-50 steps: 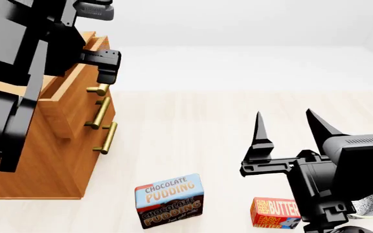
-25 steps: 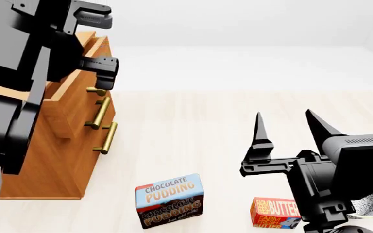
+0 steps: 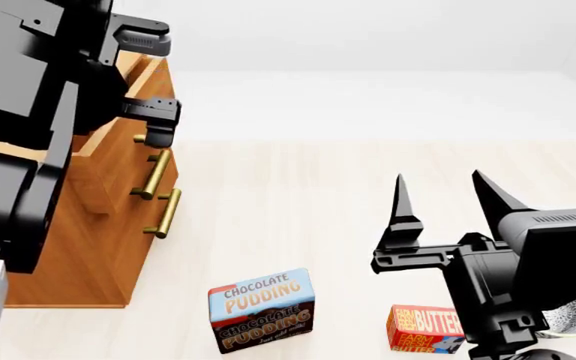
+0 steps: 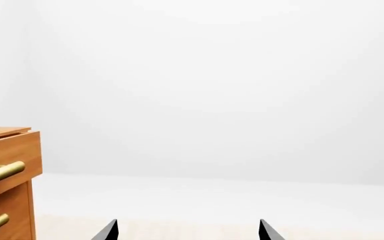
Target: Put the butter at the back in the top drawer of the cabinet and close it.
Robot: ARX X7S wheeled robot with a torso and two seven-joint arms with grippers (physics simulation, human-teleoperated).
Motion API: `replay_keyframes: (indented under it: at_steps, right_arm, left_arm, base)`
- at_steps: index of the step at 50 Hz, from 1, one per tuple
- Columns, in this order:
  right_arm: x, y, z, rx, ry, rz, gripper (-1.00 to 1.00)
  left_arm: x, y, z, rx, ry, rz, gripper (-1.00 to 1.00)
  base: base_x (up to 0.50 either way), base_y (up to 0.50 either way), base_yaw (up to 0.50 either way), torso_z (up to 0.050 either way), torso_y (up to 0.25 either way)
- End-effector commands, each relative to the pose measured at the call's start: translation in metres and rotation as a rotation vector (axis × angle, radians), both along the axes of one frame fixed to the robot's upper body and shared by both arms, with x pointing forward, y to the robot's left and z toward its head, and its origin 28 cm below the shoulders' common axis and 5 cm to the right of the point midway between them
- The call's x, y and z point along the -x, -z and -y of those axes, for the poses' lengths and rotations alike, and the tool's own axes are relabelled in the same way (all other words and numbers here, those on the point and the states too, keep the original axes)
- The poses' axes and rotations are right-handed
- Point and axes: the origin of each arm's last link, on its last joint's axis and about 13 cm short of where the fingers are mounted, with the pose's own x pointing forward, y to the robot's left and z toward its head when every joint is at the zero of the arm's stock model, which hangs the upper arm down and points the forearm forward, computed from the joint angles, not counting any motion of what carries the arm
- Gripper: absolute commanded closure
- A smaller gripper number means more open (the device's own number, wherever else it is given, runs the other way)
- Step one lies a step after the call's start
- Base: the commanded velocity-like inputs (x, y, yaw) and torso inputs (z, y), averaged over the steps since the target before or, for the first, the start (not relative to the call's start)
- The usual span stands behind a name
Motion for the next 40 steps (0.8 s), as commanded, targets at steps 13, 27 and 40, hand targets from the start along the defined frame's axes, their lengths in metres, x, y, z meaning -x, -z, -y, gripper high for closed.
replay_keyframes:
  at_steps: [13, 27, 40]
  right_arm:
    - [0.0, 0.0, 0.0, -0.003, -0.001, -0.002, -1.0]
    - [0.0, 0.0, 0.001, -0.005, -0.001, 0.0, -1.0]
    - [0.0, 0.0, 0.001, -0.008, -0.002, -0.002, -1.0]
  left_arm:
    - [-0.002, 0.011, -0.003, 0.016, -0.015, -0.02, -1.0]
    - [-0.003, 0.017, -0.004, 0.017, -0.023, -0.035, -1.0]
    - [-0.004, 0.022, -0.004, 0.017, -0.027, -0.049, -1.0]
  base:
    - [0.0, 0.0, 0.0, 0.0, 0.0]
    - [0.0, 0.0, 0.0, 0.0, 0.0]
    - [0.0, 0.0, 0.0, 0.0, 0.0]
